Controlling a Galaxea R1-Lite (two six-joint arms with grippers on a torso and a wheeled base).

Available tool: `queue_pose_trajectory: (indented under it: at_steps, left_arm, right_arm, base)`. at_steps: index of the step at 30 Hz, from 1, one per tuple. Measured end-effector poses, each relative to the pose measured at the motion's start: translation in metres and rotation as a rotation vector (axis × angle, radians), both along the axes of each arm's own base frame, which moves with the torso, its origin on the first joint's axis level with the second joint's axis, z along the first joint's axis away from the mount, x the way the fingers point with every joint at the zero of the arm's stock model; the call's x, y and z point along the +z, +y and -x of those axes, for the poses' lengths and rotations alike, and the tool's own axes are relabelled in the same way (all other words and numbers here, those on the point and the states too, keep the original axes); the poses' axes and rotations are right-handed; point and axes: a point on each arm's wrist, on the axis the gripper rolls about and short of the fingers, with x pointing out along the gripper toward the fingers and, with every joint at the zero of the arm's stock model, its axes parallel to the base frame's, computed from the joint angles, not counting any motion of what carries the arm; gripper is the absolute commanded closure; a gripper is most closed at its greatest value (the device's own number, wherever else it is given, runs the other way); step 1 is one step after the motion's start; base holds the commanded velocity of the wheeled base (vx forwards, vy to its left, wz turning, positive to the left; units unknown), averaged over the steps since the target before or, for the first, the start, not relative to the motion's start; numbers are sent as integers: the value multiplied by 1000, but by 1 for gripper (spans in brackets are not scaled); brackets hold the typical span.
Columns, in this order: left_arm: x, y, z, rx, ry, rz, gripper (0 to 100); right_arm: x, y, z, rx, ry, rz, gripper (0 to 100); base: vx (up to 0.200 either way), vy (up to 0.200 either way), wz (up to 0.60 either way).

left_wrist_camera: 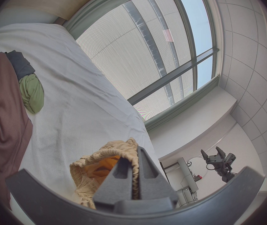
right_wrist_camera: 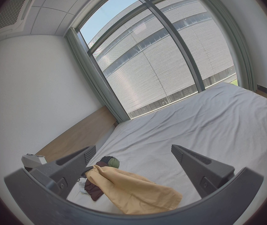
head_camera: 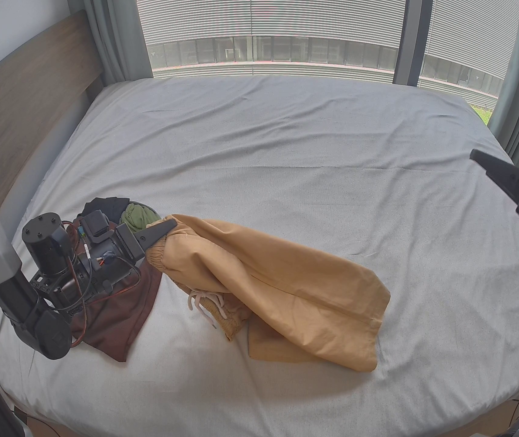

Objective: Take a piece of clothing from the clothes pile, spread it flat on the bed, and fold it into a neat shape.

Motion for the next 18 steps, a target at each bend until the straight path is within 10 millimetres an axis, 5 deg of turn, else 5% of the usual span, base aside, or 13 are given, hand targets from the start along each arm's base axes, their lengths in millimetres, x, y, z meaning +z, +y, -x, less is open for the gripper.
queue_pose_trajectory:
  at_steps: [8, 18]
  left_arm:
    - [0, 1, -1, 7, 0, 0, 100]
    - [-9, 11, -6, 39, 29, -6, 100]
  right_arm:
    - [-45, 6, -31, 38, 156, 6, 0]
    - [-92, 4, -42, 164, 365, -59, 0]
  base:
    - [0, 0, 0]
    - [0, 0, 0]
